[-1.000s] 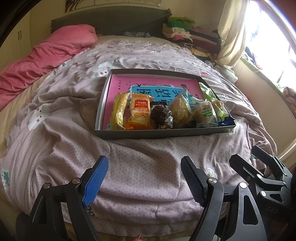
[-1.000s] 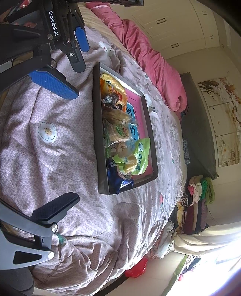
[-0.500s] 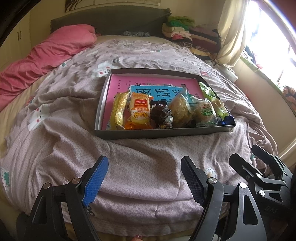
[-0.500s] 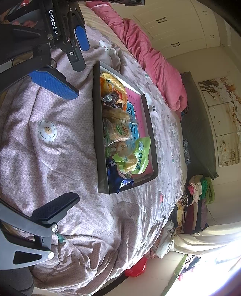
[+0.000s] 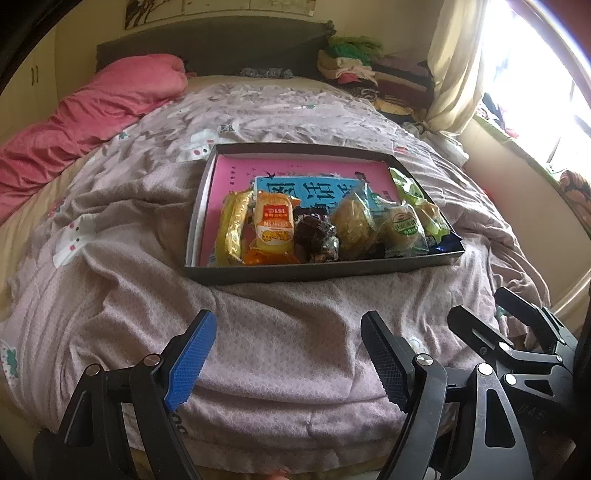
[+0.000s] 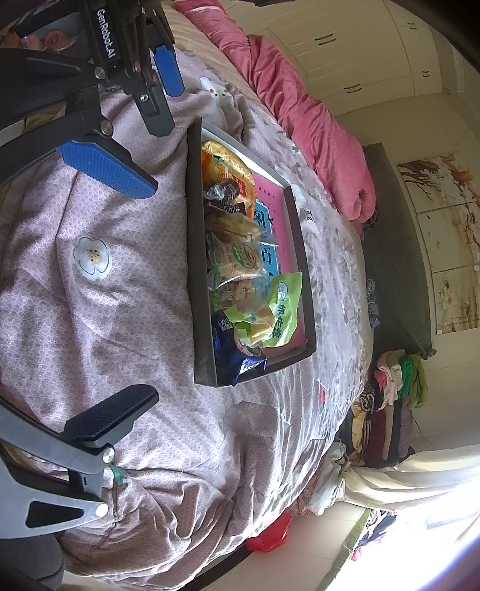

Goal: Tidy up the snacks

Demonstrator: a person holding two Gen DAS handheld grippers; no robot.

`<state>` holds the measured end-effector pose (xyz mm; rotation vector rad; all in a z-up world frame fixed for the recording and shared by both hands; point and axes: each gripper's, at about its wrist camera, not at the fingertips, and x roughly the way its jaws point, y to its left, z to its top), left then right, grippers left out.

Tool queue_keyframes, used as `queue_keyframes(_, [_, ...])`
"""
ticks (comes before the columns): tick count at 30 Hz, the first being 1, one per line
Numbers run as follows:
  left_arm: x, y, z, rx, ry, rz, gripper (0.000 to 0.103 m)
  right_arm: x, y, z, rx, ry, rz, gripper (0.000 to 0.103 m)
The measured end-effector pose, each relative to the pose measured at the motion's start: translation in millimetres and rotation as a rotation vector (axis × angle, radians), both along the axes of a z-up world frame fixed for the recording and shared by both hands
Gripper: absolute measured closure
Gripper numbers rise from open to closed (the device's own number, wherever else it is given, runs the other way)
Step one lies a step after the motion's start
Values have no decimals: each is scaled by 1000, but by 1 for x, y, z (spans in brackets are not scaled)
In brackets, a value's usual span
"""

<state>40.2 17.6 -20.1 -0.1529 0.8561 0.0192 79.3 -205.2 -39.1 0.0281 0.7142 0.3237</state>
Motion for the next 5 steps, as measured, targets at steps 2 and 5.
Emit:
queue_keyframes(2, [1,2,1,3,-7,9,21,2,-1,0,2,-2,-2,2])
queue_keyframes(5, [4,12,5,-3,-39,28,21,7,-1,-1,0,0,-12,2])
